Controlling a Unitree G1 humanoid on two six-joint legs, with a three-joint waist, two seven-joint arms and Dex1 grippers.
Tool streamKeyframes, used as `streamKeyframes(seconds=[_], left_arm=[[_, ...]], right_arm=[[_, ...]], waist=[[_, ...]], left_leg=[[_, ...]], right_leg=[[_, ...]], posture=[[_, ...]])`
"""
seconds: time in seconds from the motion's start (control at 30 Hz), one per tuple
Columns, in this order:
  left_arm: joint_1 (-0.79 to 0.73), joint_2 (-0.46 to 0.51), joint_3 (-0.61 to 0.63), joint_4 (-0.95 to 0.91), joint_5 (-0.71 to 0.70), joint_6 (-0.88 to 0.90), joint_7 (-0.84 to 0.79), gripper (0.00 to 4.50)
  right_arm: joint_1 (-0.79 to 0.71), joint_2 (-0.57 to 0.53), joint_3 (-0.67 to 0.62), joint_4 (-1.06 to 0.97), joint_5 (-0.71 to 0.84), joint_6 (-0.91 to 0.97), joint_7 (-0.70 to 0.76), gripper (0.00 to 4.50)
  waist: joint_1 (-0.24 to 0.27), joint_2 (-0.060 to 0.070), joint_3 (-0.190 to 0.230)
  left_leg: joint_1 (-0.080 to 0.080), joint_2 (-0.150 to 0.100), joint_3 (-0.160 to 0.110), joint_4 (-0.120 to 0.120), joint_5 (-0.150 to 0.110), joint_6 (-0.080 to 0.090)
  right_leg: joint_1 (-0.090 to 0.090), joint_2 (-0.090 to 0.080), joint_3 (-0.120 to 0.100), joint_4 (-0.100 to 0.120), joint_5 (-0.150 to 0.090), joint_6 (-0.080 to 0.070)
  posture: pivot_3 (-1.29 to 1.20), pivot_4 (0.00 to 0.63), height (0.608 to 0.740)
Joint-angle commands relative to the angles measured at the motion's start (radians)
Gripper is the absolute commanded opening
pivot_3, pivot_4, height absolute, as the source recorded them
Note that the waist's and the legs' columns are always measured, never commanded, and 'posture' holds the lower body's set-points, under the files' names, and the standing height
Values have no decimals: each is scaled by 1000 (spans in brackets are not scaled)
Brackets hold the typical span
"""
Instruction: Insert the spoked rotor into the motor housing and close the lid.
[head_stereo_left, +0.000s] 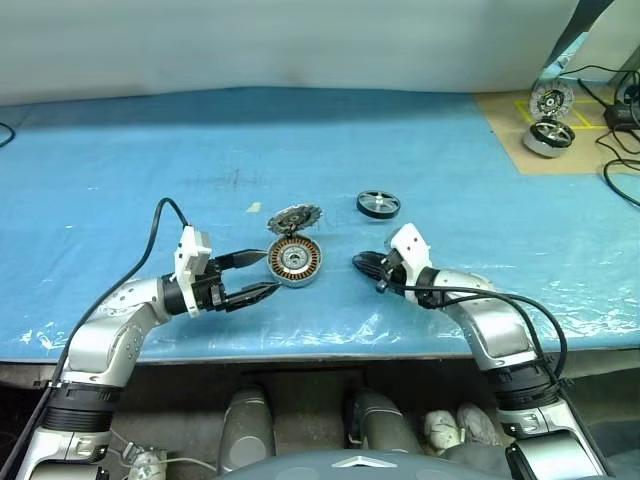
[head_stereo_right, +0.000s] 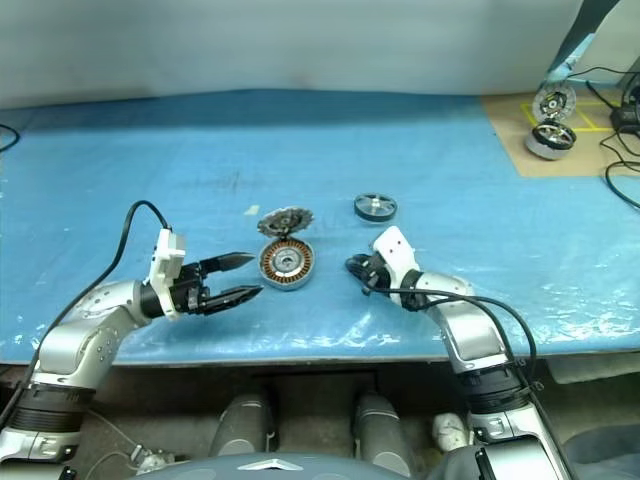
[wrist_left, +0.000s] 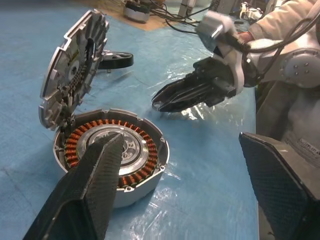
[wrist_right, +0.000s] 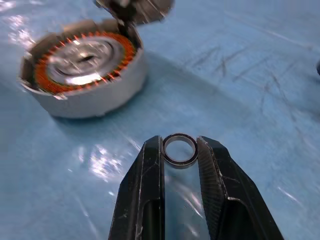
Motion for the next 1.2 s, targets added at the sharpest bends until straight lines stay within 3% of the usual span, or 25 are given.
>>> streamKeyframes(seconds=[0.03,0.23,0.5,1.2], left_arm=[[12,-16,-2,44,33,-71,-18,3869],[21,-39,-1,74,69,-133,-9,3869],[49,-72,7,116,142,-271,36,3869],[79,-119,5,178,185,-408,84,3869]], right_arm=[[-69,6,14,-94,84,66,41,610],[-179,28,68,4,93,58,80,610],[-306,79,194,257,-6,-118,146,610],[-391,146,237,477,-103,-299,211,610]], waist=[[0,0,0],[0,0,0],[0,0,0],[0,0,0]], left_leg=[[0,0,0,0,0,0],[0,0,0,-1,0,0],[0,0,0,0,0,0],[-1,0,0,2,0,0]], right_leg=[[0,0,0,0,0,0],[0,0,0,0,0,0],[0,0,0,0,0,0],[0,-1,-2,3,0,0]], posture=[[0,150,740],[0,150,740],[0,150,740],[0,150,740]])
